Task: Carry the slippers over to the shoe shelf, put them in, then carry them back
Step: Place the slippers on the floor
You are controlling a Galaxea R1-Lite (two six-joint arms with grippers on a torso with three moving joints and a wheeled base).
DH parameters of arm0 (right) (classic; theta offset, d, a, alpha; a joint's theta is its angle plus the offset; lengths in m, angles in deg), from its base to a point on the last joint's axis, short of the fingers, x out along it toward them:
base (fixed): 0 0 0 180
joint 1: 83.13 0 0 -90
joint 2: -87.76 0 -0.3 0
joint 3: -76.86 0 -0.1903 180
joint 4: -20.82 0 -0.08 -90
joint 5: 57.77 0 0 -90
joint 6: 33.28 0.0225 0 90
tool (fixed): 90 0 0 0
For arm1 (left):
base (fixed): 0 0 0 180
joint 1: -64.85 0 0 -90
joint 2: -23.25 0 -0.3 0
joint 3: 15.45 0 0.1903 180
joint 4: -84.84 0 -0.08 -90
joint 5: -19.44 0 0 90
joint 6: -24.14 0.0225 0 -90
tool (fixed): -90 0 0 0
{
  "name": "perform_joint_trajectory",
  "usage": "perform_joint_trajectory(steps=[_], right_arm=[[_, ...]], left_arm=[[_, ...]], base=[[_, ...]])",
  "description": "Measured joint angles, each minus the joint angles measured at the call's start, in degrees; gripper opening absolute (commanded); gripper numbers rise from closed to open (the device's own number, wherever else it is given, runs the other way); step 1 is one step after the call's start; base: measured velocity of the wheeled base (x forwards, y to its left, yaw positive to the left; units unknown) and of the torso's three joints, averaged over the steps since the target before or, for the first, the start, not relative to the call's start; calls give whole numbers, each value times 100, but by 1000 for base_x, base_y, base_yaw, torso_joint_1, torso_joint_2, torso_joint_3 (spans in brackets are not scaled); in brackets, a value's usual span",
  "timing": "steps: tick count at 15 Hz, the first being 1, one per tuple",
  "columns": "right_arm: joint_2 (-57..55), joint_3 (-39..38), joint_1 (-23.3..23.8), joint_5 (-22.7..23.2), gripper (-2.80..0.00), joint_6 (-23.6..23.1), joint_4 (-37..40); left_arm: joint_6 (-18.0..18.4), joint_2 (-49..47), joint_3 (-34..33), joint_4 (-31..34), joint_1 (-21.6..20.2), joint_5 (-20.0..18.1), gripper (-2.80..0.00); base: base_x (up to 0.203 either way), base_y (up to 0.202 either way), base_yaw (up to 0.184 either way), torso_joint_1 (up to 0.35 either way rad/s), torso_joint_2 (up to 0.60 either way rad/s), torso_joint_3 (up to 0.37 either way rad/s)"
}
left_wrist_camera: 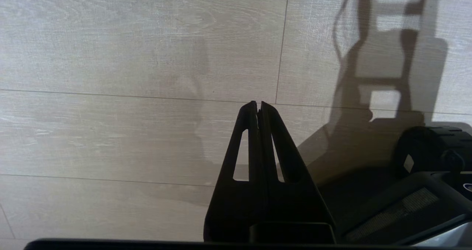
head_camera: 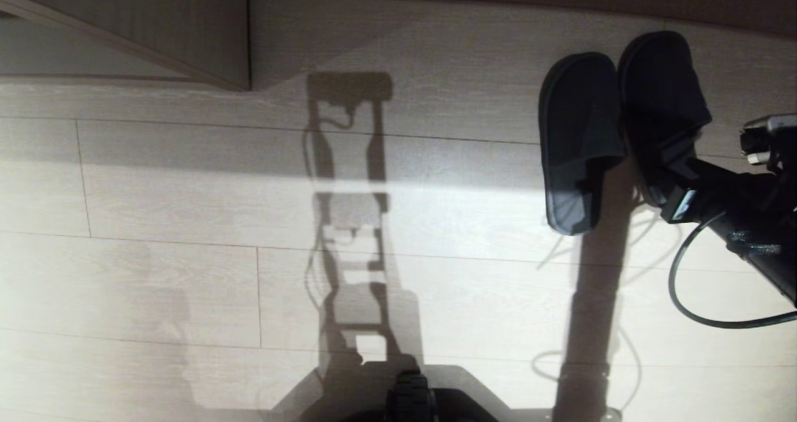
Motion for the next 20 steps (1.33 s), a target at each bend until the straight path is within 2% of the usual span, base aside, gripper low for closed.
perform_joint_trajectory(steps=[4,10,15,20], right_arm=[[-114,236,412,-21,-280,-50,204],[-769,722,460,-3,-280,-126,85],[-1336,772,295,-22,-280,-107,-743],[-1462,701,-37,-49,-280,-59,-750]], left_arm=[[-2,0,0,0,4,-2,-280],[-4,0,0,0,-2,-2,-280],[-6,0,0,1,2,1,-280],[-4,0,0,2,0,-2,-280]], base=[[0,0,0,0,0,0],[0,0,0,0,0,0],[0,0,0,0,0,0],[0,0,0,0,0,0]])
